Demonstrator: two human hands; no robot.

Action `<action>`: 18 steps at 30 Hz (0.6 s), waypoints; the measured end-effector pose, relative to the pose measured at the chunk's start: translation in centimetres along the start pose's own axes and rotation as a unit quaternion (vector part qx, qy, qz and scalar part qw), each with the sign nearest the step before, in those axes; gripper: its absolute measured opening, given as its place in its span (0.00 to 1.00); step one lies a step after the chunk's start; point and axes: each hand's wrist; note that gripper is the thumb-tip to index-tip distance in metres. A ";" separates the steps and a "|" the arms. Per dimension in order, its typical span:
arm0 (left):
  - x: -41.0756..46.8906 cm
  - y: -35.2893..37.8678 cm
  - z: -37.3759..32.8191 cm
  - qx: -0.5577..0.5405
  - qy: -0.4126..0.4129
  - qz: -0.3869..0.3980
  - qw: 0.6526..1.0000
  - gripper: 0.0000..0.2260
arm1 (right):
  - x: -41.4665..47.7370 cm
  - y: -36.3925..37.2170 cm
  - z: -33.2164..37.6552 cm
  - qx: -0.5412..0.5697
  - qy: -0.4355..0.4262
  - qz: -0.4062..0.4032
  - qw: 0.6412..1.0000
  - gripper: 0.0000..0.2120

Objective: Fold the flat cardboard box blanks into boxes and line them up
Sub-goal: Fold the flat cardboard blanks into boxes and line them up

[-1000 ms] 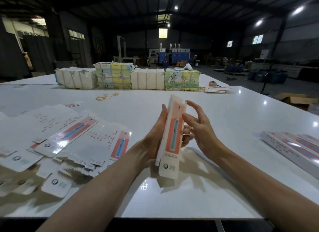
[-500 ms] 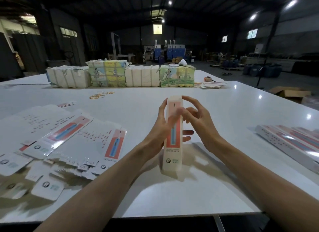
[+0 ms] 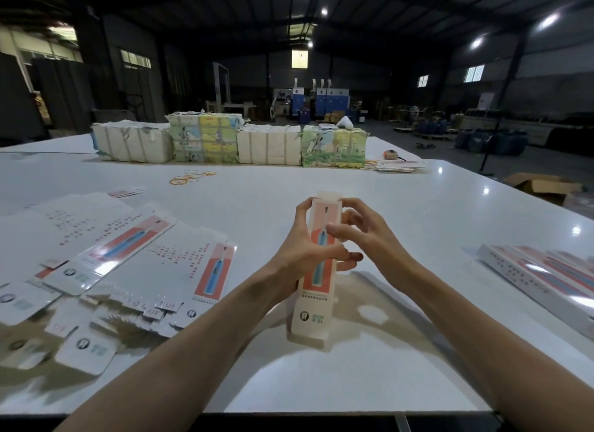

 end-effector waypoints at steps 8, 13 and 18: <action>-0.2 0.2 0.0 0.015 -0.018 0.068 0.997 0.44 | 1.0 -1.1 -1.4 0.048 0.031 -0.120 0.991 0.12; -0.5 0.5 -0.4 0.026 -0.022 0.094 0.995 0.44 | 0.8 -1.5 -1.4 -0.014 -0.012 -0.113 0.993 0.07; -0.6 0.4 -0.6 0.034 -0.035 0.102 0.994 0.44 | 0.7 -1.4 -1.1 -0.073 -0.036 -0.122 0.989 0.06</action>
Point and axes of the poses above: each hand's wrist, its own x-axis towards the middle knuckle, its own y-axis out of the palm, z = x × y, and after that the axes turned 9 degrees about z, right-handed
